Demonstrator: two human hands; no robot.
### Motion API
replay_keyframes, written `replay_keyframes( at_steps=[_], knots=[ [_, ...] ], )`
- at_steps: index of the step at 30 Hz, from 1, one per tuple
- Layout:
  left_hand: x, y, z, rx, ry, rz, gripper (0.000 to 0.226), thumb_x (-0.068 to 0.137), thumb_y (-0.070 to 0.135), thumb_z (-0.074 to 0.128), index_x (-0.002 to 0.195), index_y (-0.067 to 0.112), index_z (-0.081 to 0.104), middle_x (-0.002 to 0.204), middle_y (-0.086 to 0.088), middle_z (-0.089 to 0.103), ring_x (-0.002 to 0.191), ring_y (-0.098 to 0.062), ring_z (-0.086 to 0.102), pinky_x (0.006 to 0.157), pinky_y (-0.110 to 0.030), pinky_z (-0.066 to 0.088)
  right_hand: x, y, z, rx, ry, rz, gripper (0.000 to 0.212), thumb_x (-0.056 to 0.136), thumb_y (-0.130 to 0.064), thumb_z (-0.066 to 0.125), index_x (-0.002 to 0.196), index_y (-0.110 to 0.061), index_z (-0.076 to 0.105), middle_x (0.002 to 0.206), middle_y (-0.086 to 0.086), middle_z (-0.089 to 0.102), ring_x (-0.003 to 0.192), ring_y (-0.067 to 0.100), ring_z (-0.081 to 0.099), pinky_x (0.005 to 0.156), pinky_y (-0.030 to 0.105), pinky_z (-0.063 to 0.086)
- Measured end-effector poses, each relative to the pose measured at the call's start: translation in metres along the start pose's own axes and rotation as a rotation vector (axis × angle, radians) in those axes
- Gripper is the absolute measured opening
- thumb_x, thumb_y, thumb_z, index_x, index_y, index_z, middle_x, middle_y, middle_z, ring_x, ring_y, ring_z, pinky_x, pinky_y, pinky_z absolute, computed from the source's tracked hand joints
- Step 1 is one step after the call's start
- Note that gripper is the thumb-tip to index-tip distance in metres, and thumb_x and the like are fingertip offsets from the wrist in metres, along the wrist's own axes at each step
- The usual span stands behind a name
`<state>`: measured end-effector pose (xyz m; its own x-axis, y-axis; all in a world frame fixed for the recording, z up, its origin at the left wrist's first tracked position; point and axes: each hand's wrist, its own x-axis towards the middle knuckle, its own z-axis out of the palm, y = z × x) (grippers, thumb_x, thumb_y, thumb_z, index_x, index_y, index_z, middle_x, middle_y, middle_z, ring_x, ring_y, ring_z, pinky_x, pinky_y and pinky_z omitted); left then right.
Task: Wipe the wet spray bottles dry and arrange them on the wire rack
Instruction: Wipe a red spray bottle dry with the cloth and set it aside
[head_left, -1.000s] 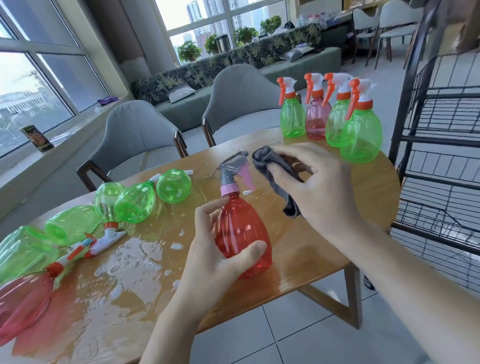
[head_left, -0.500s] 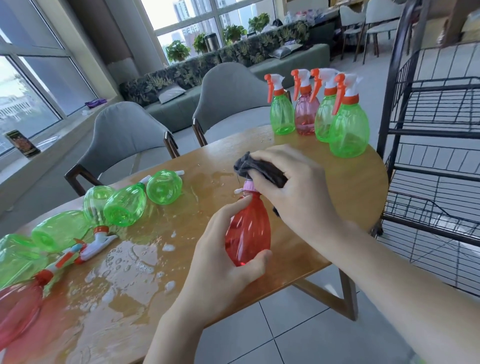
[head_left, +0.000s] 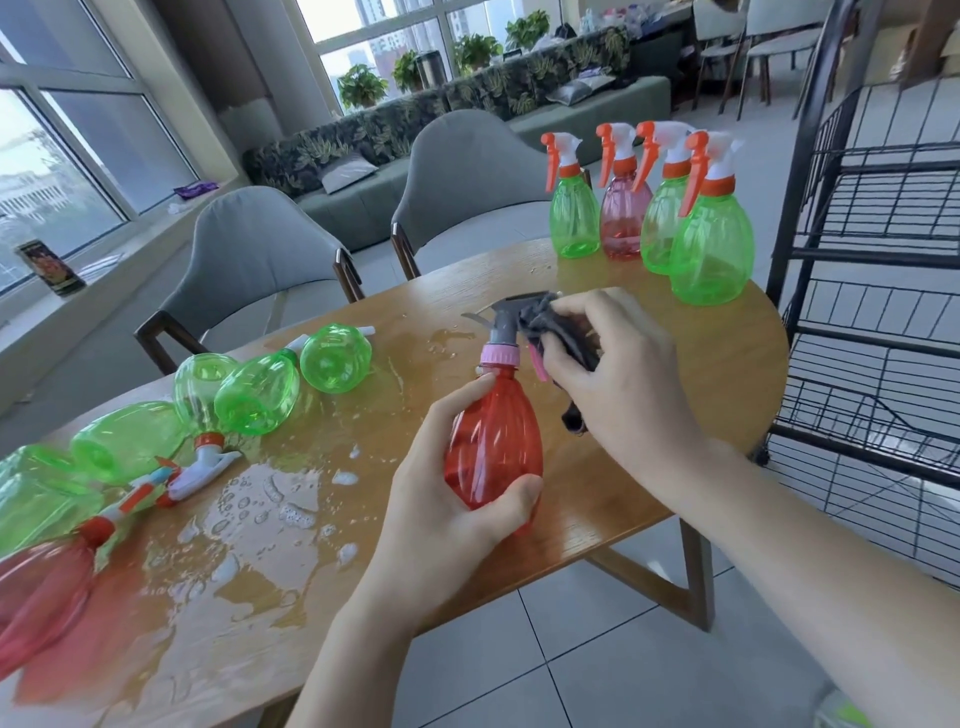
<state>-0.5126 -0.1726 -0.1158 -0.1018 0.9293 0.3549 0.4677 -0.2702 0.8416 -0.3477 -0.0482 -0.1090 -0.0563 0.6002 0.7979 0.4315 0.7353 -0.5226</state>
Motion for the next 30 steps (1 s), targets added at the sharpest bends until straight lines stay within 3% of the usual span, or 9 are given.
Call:
replay_keyframes(
  at_steps=[4, 10, 14, 18, 23, 30],
  knots=[
    [0.001, 0.001, 0.000, -0.043, 0.012, -0.006, 0.075, 0.079, 0.024, 0.088, 0.142, 0.045, 0.054, 0.132, 0.024, 0.064, 0.120, -0.013, 0.069, 0.094, -0.028, 0.059, -0.013, -0.001, 0.002, -0.006, -0.067, -0.043, 0.017, 0.089, -0.004, 0.073, 0.105, -0.004, 0.068, 0.101, 0.007, 0.064, 0.086, 0.018, 0.061, 0.076, 0.027, 0.049],
    [-0.001, 0.002, -0.001, -0.068, 0.008, -0.002, 0.074, 0.081, 0.026, 0.089, 0.142, 0.047, 0.054, 0.134, 0.022, 0.064, 0.123, -0.015, 0.069, 0.095, -0.029, 0.059, -0.008, -0.002, 0.001, -0.019, -0.023, -0.099, 0.020, 0.090, -0.002, 0.073, 0.110, -0.001, 0.070, 0.106, 0.010, 0.066, 0.092, 0.022, 0.064, 0.081, 0.030, 0.052],
    [-0.001, 0.002, 0.000, -0.115, 0.062, -0.026, 0.075, 0.081, 0.018, 0.092, 0.142, 0.041, 0.055, 0.129, 0.022, 0.068, 0.117, -0.010, 0.071, 0.091, -0.021, 0.058, -0.017, 0.004, -0.001, -0.031, -0.108, -0.080, 0.021, 0.085, -0.001, 0.077, 0.105, -0.003, 0.071, 0.103, 0.008, 0.066, 0.089, 0.021, 0.064, 0.078, 0.032, 0.053],
    [-0.001, -0.001, -0.003, -0.175, 0.081, -0.052, 0.074, 0.079, 0.025, 0.089, 0.142, 0.044, 0.056, 0.131, 0.012, 0.070, 0.118, -0.017, 0.072, 0.091, -0.029, 0.061, -0.024, 0.006, -0.009, -0.016, -0.104, -0.049, 0.020, 0.081, -0.004, 0.079, 0.100, -0.008, 0.073, 0.096, 0.002, 0.068, 0.080, 0.012, 0.062, 0.073, 0.027, 0.053],
    [-0.002, -0.002, -0.005, -0.174, 0.056, -0.055, 0.075, 0.077, 0.030, 0.091, 0.141, 0.047, 0.056, 0.133, 0.012, 0.069, 0.121, -0.018, 0.072, 0.092, -0.030, 0.061, -0.003, 0.001, -0.016, 0.333, 0.027, 0.379, 0.009, 0.094, -0.021, 0.074, 0.102, -0.025, 0.071, 0.093, -0.011, 0.075, 0.088, 0.008, 0.072, 0.080, 0.036, 0.060],
    [-0.001, -0.004, -0.003, -0.175, 0.035, -0.034, 0.076, 0.078, 0.024, 0.090, 0.143, 0.044, 0.056, 0.133, 0.011, 0.069, 0.121, -0.019, 0.072, 0.091, -0.025, 0.059, 0.010, -0.007, 0.010, 0.792, 0.009, 0.749, 0.016, 0.098, -0.011, 0.068, 0.093, -0.022, 0.078, 0.095, 0.000, 0.080, 0.098, 0.020, 0.076, 0.098, 0.051, 0.058]
  ],
)
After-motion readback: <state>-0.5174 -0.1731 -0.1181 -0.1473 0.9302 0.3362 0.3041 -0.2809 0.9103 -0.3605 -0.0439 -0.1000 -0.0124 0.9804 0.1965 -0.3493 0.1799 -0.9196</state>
